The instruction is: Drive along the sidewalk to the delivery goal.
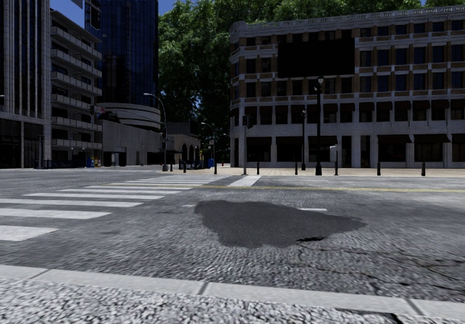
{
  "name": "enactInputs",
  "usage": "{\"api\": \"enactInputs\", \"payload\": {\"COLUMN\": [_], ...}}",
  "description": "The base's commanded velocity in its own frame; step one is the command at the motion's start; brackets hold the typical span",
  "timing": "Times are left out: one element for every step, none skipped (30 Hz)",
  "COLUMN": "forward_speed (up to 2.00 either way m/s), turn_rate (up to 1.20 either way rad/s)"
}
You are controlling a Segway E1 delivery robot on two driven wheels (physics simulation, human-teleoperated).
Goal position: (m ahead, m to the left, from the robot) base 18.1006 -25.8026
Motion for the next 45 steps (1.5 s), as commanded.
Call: {"api": "enactInputs", "payload": {"forward_speed": [0.0, 0.0, 0.0, 0.0, 0.0, 0.0, 0.0, 0.0, 0.0, 0.0, 0.0, 0.0, 0.0, 0.0, 0.0, 0.0, 0.0, 0.0, 0.0, 0.0, 0.0, 0.0, 0.0, 0.0, 0.0, 0.0, 0.0, 0.0, 0.0, 0.0, 0.04, 0.29, 0.29, 0.43, 0.68, 0.78, 0.82, 0.82, 0.91, 0.99, 1.02, 1.04, 1.04, 1.05, 1.06], "turn_rate": [0.0, 0.0, 0.0, 0.0, 0.0, 0.0, 0.0, 0.0, 0.0, 0.0, 0.0, 0.0, 0.0, 0.0, 0.0, 0.0, 0.0, 0.0, 0.0, 0.0, 0.0, 0.0, 0.0, 0.0, 0.0, 0.0, 0.0, 0.0, 0.0, 0.0, 0.1, 0.3, 0.3, 0.35, 0.44, 0.48, 0.49, 0.49, 0.5, 0.5, 0.51, 0.56, 0.56, 0.63, 0.65]}}
